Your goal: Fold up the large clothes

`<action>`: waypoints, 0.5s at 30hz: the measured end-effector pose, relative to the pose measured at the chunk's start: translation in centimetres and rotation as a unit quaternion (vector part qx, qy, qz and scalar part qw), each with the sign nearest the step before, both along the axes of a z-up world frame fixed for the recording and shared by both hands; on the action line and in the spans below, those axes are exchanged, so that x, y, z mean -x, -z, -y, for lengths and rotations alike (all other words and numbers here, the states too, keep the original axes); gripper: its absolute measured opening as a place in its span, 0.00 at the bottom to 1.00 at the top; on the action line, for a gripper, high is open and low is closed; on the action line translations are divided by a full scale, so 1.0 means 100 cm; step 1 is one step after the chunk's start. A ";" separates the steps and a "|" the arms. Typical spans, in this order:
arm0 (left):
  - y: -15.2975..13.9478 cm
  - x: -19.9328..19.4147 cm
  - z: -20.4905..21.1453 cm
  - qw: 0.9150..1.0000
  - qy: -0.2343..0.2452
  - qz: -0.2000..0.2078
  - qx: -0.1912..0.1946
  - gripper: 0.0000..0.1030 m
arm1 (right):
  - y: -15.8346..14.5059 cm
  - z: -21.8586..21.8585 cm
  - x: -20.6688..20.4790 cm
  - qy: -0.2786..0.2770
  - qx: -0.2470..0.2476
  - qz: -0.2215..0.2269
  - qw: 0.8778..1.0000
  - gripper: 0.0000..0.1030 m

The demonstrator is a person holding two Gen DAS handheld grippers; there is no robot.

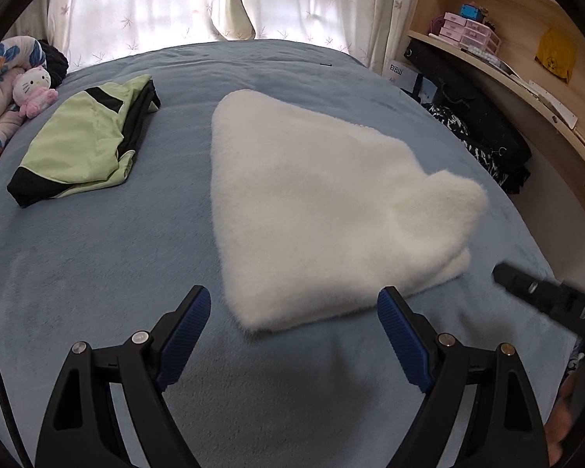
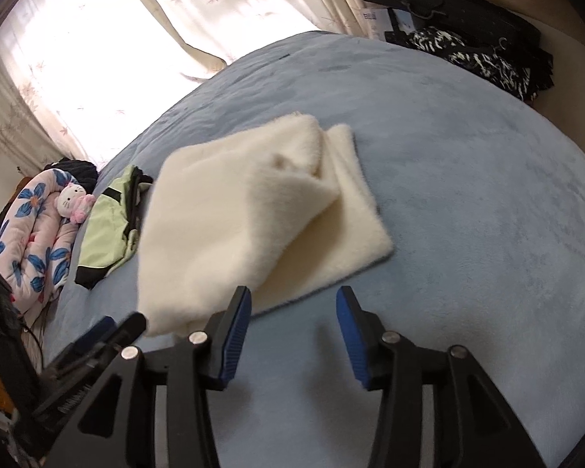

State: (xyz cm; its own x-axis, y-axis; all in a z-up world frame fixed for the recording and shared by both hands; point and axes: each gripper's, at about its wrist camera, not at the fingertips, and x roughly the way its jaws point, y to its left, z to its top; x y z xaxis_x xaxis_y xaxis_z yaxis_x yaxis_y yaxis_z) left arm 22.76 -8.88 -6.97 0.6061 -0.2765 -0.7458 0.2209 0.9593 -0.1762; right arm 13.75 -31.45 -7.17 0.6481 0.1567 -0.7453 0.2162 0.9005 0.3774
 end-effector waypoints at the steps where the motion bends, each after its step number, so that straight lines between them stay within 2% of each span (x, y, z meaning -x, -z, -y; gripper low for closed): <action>1: 0.000 0.001 -0.001 1.000 0.003 -0.001 0.002 0.84 | -0.006 0.000 -0.002 -0.004 0.002 0.004 1.000 0.45; 6: 0.001 0.007 -0.006 1.000 0.008 0.005 -0.006 0.84 | -0.029 0.004 -0.025 -0.017 -0.006 0.022 1.000 0.59; 9: 0.003 0.008 -0.011 1.000 0.007 0.002 -0.004 0.84 | -0.031 0.005 -0.048 -0.033 0.010 0.015 0.999 0.59; 15: 0.011 0.006 -0.027 1.000 -0.013 -0.012 0.001 0.84 | -0.012 0.008 -0.099 -0.070 0.046 -0.039 0.996 0.59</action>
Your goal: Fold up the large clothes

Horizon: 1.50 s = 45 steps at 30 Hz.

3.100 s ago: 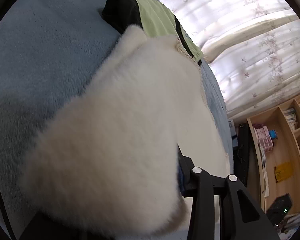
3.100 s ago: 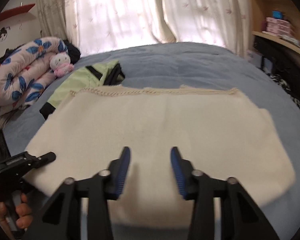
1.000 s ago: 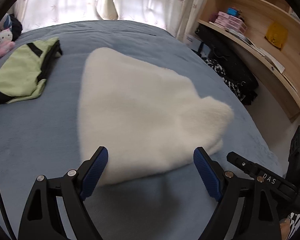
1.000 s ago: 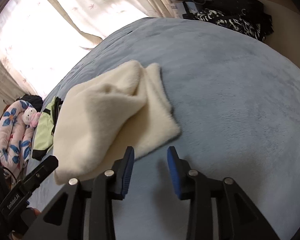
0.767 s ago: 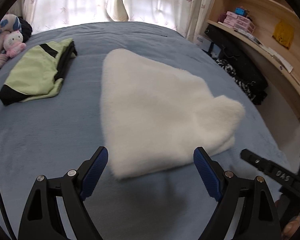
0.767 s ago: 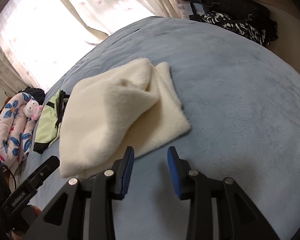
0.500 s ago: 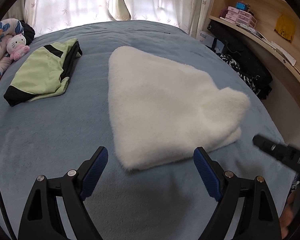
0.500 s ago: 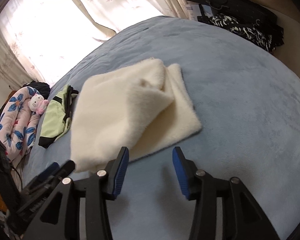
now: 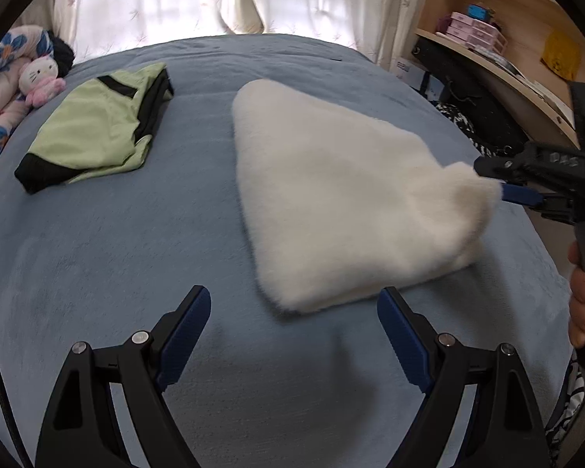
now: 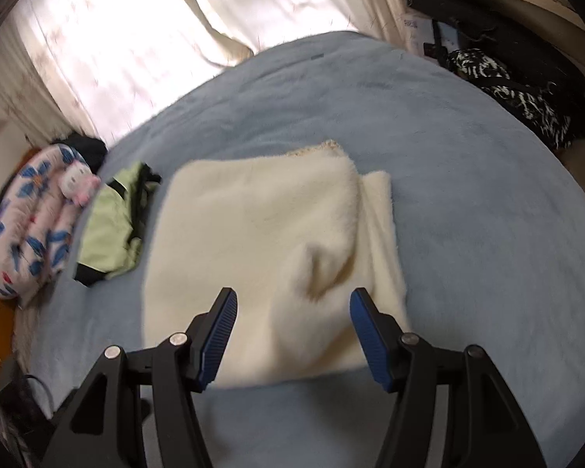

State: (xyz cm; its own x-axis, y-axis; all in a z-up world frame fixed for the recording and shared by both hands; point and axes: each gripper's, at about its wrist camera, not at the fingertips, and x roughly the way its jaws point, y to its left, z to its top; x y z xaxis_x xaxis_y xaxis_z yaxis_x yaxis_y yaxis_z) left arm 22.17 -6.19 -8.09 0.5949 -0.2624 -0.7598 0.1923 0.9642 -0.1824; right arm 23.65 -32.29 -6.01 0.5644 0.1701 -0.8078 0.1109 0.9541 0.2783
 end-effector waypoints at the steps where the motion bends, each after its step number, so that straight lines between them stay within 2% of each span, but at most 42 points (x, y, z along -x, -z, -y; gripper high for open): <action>1: 0.002 -0.001 -0.003 1.000 -0.004 -0.004 0.003 0.84 | 0.006 -0.004 -0.008 -0.016 0.017 -0.008 1.000 0.59; 2: 0.003 -0.001 -0.005 1.000 -0.007 -0.007 0.004 0.84 | 0.010 -0.007 -0.013 -0.027 0.026 -0.013 0.999 0.53; 3: 0.005 -0.002 -0.006 1.000 -0.010 -0.010 0.005 0.84 | 0.016 -0.011 -0.016 -0.039 0.037 -0.021 0.998 0.42; 4: 0.006 -0.003 -0.007 1.000 -0.014 -0.013 0.005 0.84 | 0.024 -0.013 -0.020 -0.046 0.046 -0.034 0.997 0.35; 6: 0.007 -0.003 -0.008 1.000 -0.018 -0.017 0.007 0.84 | 0.031 -0.013 -0.023 -0.057 0.041 -0.039 0.997 0.25; 8: 0.007 -0.003 -0.007 1.000 -0.022 -0.017 0.007 0.84 | 0.024 -0.012 -0.020 -0.063 0.040 -0.027 0.997 0.21; 9: 0.005 -0.002 -0.006 1.000 -0.022 -0.015 0.007 0.84 | 0.014 -0.009 -0.014 -0.060 0.041 -0.010 0.997 0.19; 11: 0.002 -0.002 -0.005 1.000 -0.021 -0.008 0.005 0.84 | -0.017 0.003 0.004 -0.041 0.050 0.057 0.996 0.14; 12: 0.001 -0.001 -0.003 1.000 -0.019 -0.004 0.005 0.84 | -0.025 0.010 0.011 -0.033 0.052 0.078 0.995 0.14; 14: 0.001 -0.001 0.000 1.000 -0.016 -0.002 0.005 0.84 | -0.016 0.028 0.014 -0.023 0.046 0.064 0.997 0.14; 16: 0.006 -0.003 0.006 1.000 -0.012 -0.009 0.003 0.84 | 0.019 0.040 0.010 -0.015 0.040 0.014 0.999 0.14; 18: 0.013 -0.005 0.011 1.000 -0.007 -0.017 0.000 0.84 | 0.071 0.043 0.010 -0.015 0.025 -0.045 0.999 0.14; 20: 0.023 -0.007 0.016 0.999 -0.001 -0.030 -0.012 0.84 | 0.089 0.041 0.018 -0.007 0.016 -0.039 0.999 0.14; 23: 0.031 -0.010 0.019 0.999 0.000 -0.042 -0.025 0.84 | 0.083 0.045 0.022 0.014 -0.005 -0.030 0.999 0.16; 25: 0.028 -0.012 0.017 0.999 0.003 -0.043 -0.021 0.84 | 0.073 0.045 0.022 0.009 -0.003 -0.031 0.999 0.20; 28: 0.013 -0.020 0.014 0.999 0.019 -0.031 -0.008 0.84 | 0.046 0.049 0.017 -0.005 0.002 -0.017 1.000 0.38; 30: 0.000 -0.031 0.012 0.999 0.026 -0.023 0.007 0.84 | 0.029 0.051 0.009 -0.007 -0.008 0.010 1.000 0.58; 32: -0.013 -0.049 0.010 0.999 0.027 -0.019 0.028 0.84 | 0.018 0.059 -0.004 0.001 -0.014 0.030 0.999 0.62; 34: -0.021 -0.073 0.010 0.998 0.033 -0.020 0.047 0.84 | 0.017 0.065 -0.026 0.008 -0.023 0.032 0.999 0.62; 36: -0.022 -0.101 0.010 0.998 0.027 -0.021 0.045 0.84 | 0.025 0.073 -0.050 0.019 -0.039 0.020 0.999 0.62; 39: -0.014 -0.146 0.011 0.999 0.015 -0.035 0.030 0.84 | 0.045 0.083 -0.088 0.032 -0.076 -0.003 0.997 0.62; 43: 0.001 -0.188 0.013 0.998 0.008 -0.058 0.037 0.84 | 0.066 0.084 -0.124 0.041 -0.083 -0.021 0.996 0.62; 44: 0.005 -0.198 0.014 0.997 0.007 -0.063 0.047 0.84 | 0.071 0.083 -0.130 0.039 -0.085 -0.028 0.995 0.60; 45: 0.008 -0.202 0.014 0.996 0.007 -0.065 0.054 0.84 | 0.076 0.083 -0.135 0.034 -0.090 -0.036 0.995 0.46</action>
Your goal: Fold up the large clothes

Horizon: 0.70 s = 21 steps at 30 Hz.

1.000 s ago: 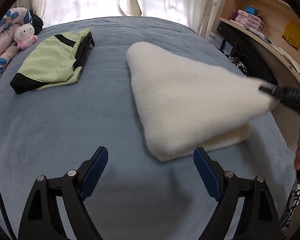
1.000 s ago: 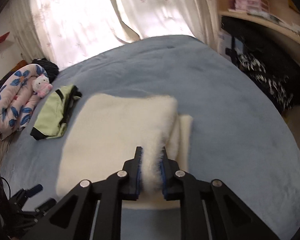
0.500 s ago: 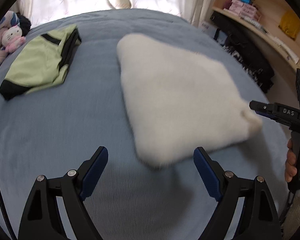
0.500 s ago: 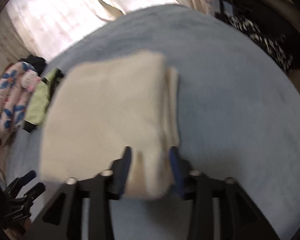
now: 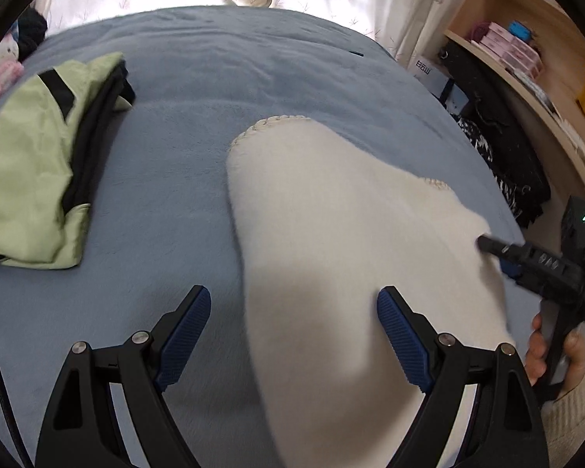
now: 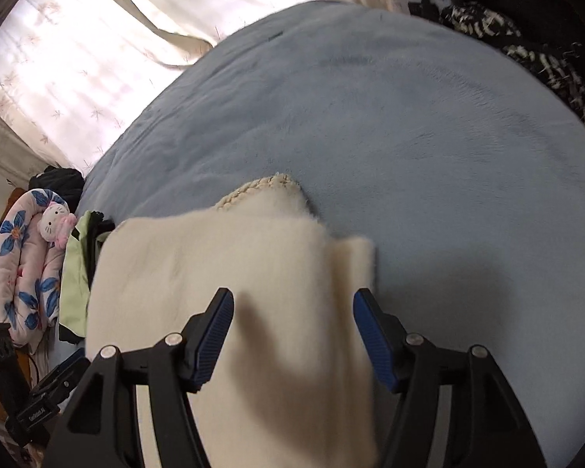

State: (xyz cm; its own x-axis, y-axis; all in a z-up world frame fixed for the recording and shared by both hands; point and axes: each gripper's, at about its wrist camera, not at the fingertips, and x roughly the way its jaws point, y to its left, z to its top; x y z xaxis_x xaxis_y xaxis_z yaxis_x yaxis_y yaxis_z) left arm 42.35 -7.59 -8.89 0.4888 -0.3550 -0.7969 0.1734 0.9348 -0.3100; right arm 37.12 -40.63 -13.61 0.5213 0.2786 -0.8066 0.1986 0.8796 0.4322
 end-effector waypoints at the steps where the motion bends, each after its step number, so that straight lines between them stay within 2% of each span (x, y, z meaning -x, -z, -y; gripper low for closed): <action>1: 0.003 -0.003 0.001 1.000 -0.001 -0.001 0.006 0.84 | 0.005 -0.002 -0.005 -0.010 0.002 -0.011 1.000 0.33; 2: 0.006 -0.007 0.001 1.000 -0.003 -0.005 0.011 0.84 | 0.005 -0.004 -0.007 -0.015 0.021 -0.014 1.000 0.26; 3: 0.006 -0.010 0.003 1.000 -0.002 -0.005 0.016 0.81 | -0.005 -0.006 -0.005 -0.017 0.042 0.003 0.999 0.18; 5: 0.004 -0.011 0.008 1.000 0.003 0.007 0.005 0.80 | -0.021 -0.010 0.003 -0.025 0.078 0.047 0.996 0.15; 6: 0.004 -0.009 0.014 1.000 0.009 0.019 -0.010 0.80 | -0.019 -0.011 0.003 -0.026 0.094 0.050 0.994 0.14; 7: 0.007 -0.009 0.018 0.999 0.014 0.024 -0.018 0.80 | -0.003 -0.010 -0.004 -0.029 0.099 0.020 0.994 0.15; 8: 0.012 -0.009 0.022 0.999 0.015 0.022 -0.022 0.80 | 0.012 -0.008 -0.008 -0.028 0.093 -0.002 0.995 0.16; 10: 0.018 -0.011 0.021 1.000 0.009 0.010 -0.004 0.80 | 0.015 -0.006 -0.007 -0.024 0.093 0.003 0.995 0.19; 11: 0.020 -0.013 0.018 1.000 0.003 0.002 0.010 0.81 | 0.012 -0.005 -0.006 -0.017 0.092 0.001 0.996 0.25; 12: 0.021 -0.014 0.015 1.000 0.000 -0.004 0.018 0.81 | 0.008 -0.004 -0.004 -0.009 0.099 -0.004 0.995 0.38; 14: 0.019 -0.013 0.012 1.000 -0.004 -0.006 0.020 0.81 | -0.002 -0.004 0.004 -0.004 0.117 -0.004 0.993 0.48; 18: -0.002 0.005 0.011 1.000 -0.008 0.013 -0.009 0.81 | -0.031 -0.013 0.029 0.002 0.150 0.027 0.988 0.48; 21: -0.024 0.027 0.017 0.999 0.007 0.041 -0.009 0.81 | -0.054 -0.030 0.053 -0.013 0.148 0.058 0.987 0.48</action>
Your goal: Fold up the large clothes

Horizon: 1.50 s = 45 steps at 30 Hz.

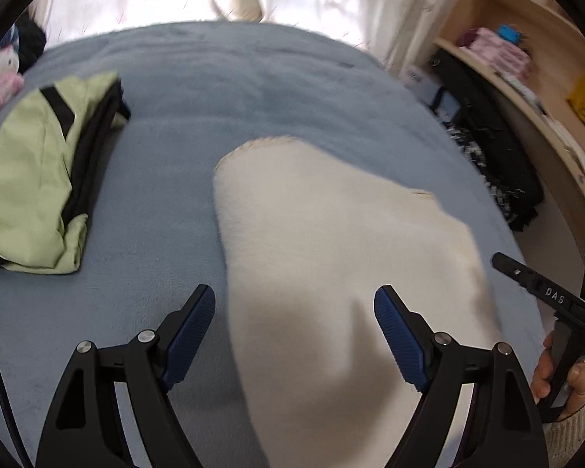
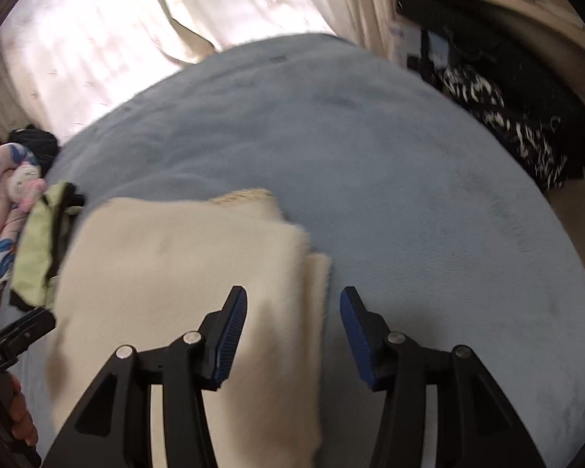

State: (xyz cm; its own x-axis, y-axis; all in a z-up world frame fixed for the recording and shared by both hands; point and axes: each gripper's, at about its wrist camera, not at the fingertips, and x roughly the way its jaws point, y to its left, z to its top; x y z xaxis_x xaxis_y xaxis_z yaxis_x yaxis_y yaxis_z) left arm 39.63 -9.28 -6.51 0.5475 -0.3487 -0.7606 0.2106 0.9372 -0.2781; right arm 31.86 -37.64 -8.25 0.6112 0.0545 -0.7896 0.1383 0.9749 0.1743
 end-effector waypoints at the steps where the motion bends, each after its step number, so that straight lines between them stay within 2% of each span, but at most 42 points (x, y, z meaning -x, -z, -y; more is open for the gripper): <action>1: -0.007 0.010 0.004 1.000 0.004 0.011 -0.004 0.81 | -0.006 -0.010 0.009 -0.007 0.002 0.005 1.000 0.48; 5: -0.018 0.040 0.014 0.999 0.006 0.031 -0.012 0.81 | -0.012 -0.040 0.034 -0.038 -0.023 0.015 0.999 0.48; 9: -0.005 0.059 0.025 0.999 0.009 0.036 -0.024 0.81 | 0.008 -0.057 0.040 -0.055 -0.050 -0.007 0.997 0.48; 12: 0.020 0.065 0.028 0.997 0.010 0.026 -0.072 0.81 | 0.034 -0.055 0.041 -0.047 -0.053 -0.041 0.997 0.48; 13: 0.029 0.064 0.027 0.996 0.010 0.021 -0.088 0.81 | 0.037 -0.051 0.044 -0.050 -0.055 -0.036 0.997 0.47; 15: 0.036 0.067 0.021 0.997 0.013 0.023 -0.073 0.81 | 0.035 -0.045 0.047 -0.054 -0.050 -0.031 0.997 0.40; 17: 0.035 0.069 0.015 0.998 0.013 0.021 -0.060 0.81 | 0.030 -0.036 0.052 -0.050 -0.040 -0.028 0.998 0.39; 20: 0.033 0.072 0.012 0.998 0.013 0.022 -0.061 0.81 | 0.023 -0.026 0.064 -0.047 -0.039 -0.024 0.998 0.39; 23: 0.029 0.079 0.013 0.997 0.012 0.026 -0.072 0.81 | 0.020 -0.022 0.074 -0.022 0.005 -0.028 0.999 0.44; 31: 0.017 0.098 0.003 0.996 0.009 0.024 -0.091 0.81 | 0.030 -0.007 0.103 0.004 -0.028 -0.063 0.998 0.45; 36: 0.011 0.116 -0.009 0.996 0.014 0.006 -0.092 0.81 | 0.023 -0.011 0.122 0.012 -0.036 -0.064 0.997 0.55; 39: 0.004 0.125 -0.012 0.995 0.023 -0.005 -0.096 0.81 | 0.014 -0.014 0.132 0.011 -0.031 -0.065 0.997 0.65; 45: -0.024 0.143 -0.021 0.995 0.016 0.002 -0.103 0.81 | -0.023 -0.017 0.147 0.003 -0.009 -0.037 0.999 0.67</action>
State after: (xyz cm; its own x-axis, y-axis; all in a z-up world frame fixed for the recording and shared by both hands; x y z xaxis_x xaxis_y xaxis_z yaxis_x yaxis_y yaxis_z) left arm 25.32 -7.18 -4.15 0.5416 -0.2031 -0.8157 0.2429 0.9668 -0.0795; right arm 17.14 -35.89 -5.98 0.5510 0.0651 -0.8320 0.1583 0.9707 0.1808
